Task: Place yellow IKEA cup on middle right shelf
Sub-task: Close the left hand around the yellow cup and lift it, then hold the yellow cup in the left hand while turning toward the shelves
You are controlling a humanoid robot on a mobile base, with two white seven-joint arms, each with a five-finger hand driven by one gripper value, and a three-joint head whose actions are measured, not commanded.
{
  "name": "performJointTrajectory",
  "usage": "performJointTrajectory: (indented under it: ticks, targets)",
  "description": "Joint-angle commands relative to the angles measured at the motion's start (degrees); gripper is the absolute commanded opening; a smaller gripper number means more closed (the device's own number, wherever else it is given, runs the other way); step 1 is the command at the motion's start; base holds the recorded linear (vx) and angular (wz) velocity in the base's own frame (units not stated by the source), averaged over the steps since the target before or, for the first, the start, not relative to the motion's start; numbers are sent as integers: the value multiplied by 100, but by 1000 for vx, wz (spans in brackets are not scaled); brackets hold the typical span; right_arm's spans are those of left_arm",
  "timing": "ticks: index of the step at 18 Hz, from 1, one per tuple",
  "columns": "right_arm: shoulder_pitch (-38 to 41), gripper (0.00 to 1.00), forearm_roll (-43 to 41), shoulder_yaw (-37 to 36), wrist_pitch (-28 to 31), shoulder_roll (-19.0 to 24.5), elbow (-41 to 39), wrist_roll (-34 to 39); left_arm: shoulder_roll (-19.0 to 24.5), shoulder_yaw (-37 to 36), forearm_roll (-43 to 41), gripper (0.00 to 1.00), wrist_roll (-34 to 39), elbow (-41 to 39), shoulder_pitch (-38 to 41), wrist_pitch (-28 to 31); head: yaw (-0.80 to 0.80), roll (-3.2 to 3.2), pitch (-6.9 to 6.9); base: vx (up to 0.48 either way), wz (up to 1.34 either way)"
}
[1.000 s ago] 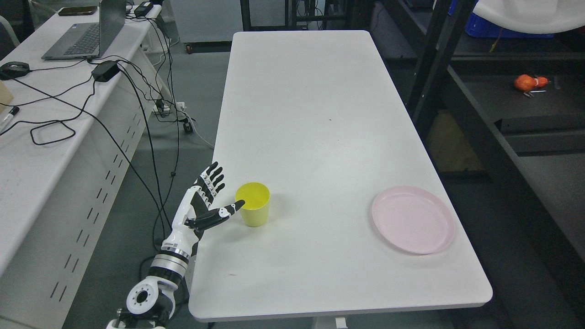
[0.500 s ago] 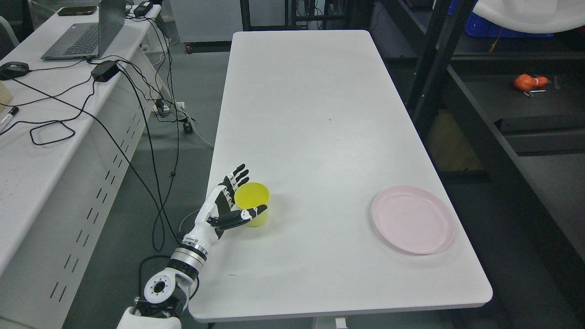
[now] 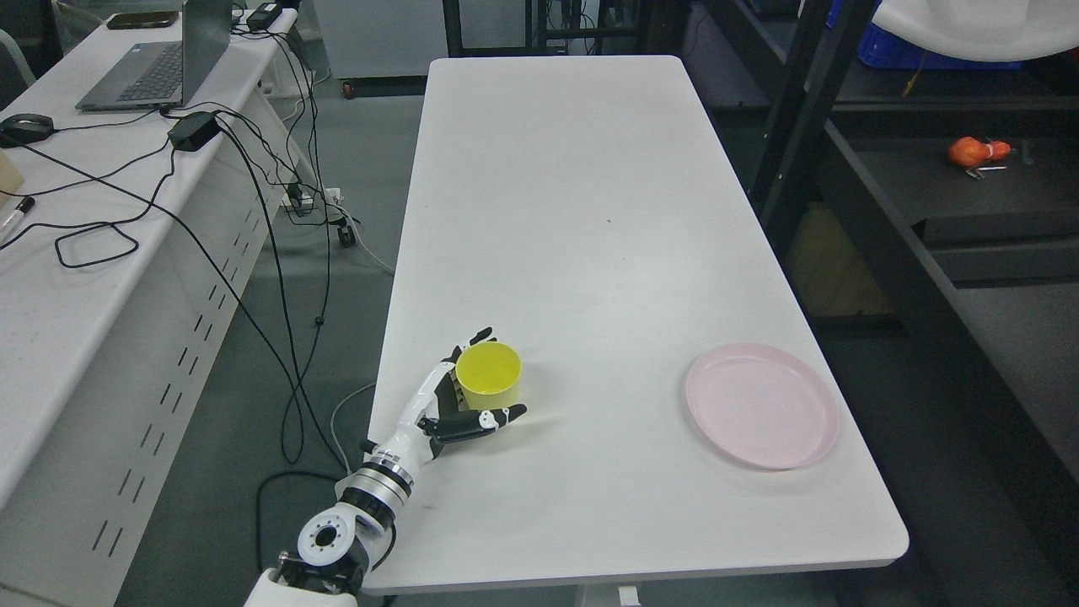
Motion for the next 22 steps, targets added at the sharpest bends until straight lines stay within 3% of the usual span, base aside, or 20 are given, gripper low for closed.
performJointTrajectory:
  ticks: [1, 2, 4, 5, 7, 14, 22]
  targets:
    - [79, 99, -141, 97, 4, -100, 0, -4, 11, -98, -20, 73, -2, 378, -15, -5, 0, 0, 0, 0, 0]
    - [79, 99, -141, 97, 4, -100, 0, -4, -58, 24, -3, 63, -2, 369, 3, -49, 0, 0, 0, 0, 0]
    - [79, 99, -141, 97, 4, -100, 0, -4, -64, 506, 85, 24, -11, 369, 108, -399, 0, 0, 0, 0, 0]
    - [79, 99, -141, 97, 4, -100, 0, -4, -64, 622, 173, 12, -11, 351, 152, -514, 0, 0, 0, 0, 0]
    - [79, 99, -141, 97, 4, -100, 0, -4, -64, 719, 340, 0, -2, 211, 170, -655, 0, 0, 0, 0, -6]
    - [79, 99, -141, 97, 4, -100, 0, -4, -64, 887, 349, 0, -2, -1598, 451, -603, 0, 0, 0, -3, -2]
    - [79, 99, -141, 97, 4, -100, 0, -4, -64, 896, 349, 0, -2, -1899, 636, -673, 0, 0, 0, -97, -103]
